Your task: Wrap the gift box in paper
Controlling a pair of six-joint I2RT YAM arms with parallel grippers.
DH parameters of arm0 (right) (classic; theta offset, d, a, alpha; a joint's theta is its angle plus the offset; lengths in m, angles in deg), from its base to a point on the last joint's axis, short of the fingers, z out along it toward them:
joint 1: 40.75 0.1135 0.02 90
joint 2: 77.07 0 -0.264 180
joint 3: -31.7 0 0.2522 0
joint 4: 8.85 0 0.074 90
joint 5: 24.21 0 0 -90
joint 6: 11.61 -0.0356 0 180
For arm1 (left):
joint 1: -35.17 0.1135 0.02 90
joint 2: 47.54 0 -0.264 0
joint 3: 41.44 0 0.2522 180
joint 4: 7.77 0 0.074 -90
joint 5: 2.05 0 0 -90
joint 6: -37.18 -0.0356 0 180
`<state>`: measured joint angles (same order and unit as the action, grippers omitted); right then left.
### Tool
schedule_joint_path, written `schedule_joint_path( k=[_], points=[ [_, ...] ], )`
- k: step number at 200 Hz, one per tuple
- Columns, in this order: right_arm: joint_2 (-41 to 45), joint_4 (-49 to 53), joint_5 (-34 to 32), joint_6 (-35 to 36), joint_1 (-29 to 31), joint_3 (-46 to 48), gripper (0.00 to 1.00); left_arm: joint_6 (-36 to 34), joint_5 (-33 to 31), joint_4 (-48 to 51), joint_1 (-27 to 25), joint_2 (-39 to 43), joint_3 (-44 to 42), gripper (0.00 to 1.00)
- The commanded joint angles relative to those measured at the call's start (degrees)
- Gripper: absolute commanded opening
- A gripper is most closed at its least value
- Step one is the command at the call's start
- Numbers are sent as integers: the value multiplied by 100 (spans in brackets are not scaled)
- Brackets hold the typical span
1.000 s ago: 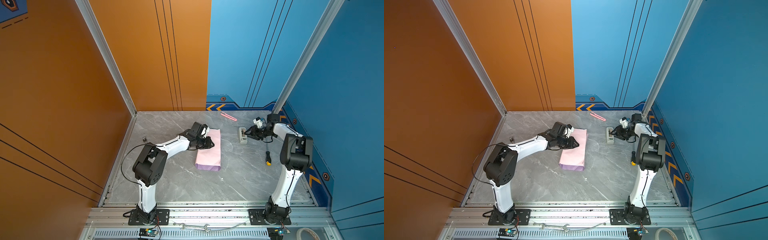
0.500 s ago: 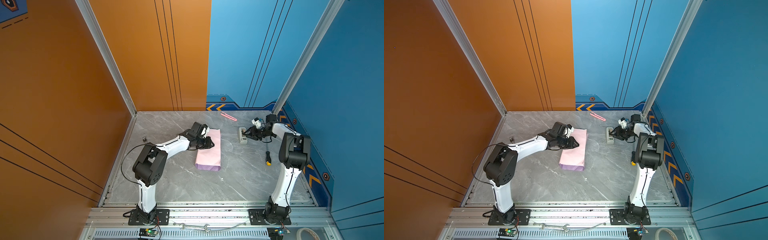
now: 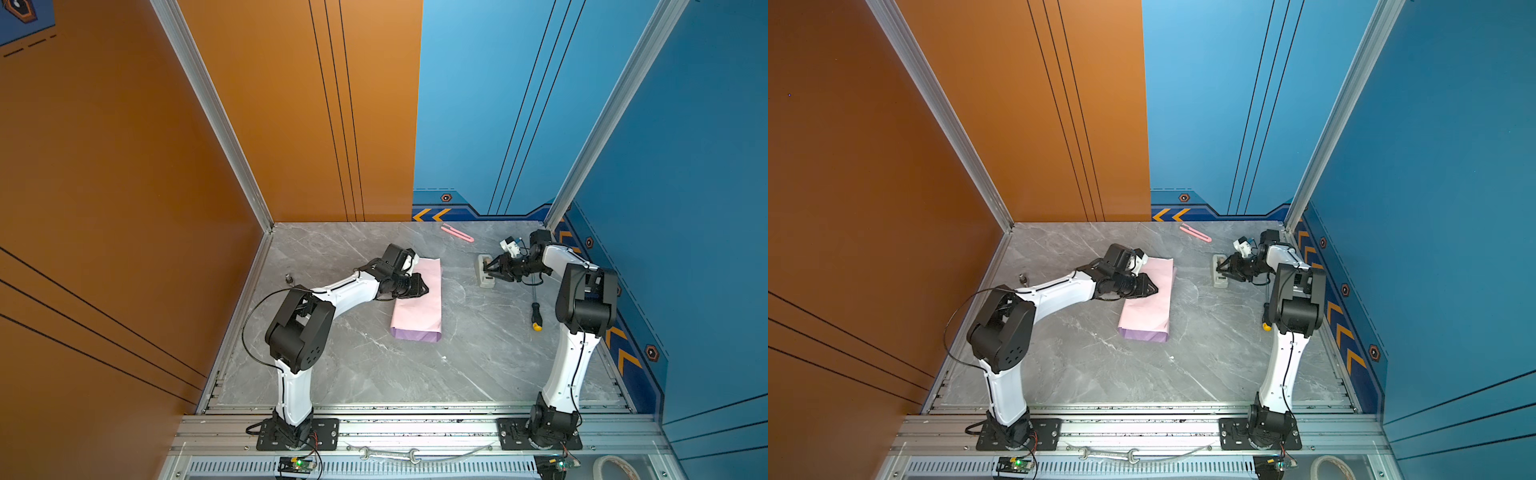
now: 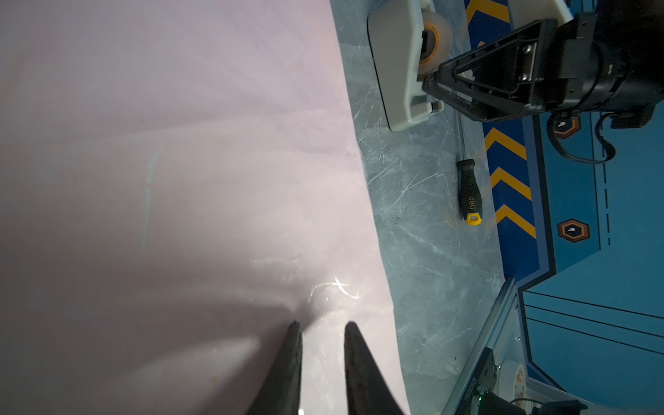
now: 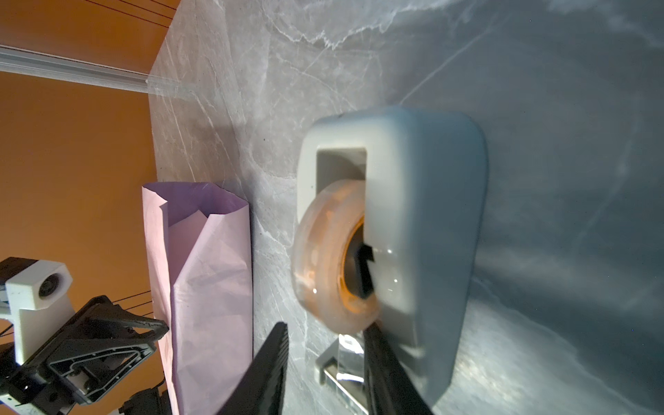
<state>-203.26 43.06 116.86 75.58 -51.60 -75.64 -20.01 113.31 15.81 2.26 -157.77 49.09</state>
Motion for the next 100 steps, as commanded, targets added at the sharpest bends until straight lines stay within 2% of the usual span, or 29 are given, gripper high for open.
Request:
schedule_joint_path(
  k=[1, 100],
  points=[
    [-271, 288, 27, 140, 10, -134, 38, 31, -276, 627, 92, -165, -189, 24],
    [-494, 375, 586, 144, -127, -169, 35, 75, -299, 617, 96, -200, -119, 24]
  ],
)
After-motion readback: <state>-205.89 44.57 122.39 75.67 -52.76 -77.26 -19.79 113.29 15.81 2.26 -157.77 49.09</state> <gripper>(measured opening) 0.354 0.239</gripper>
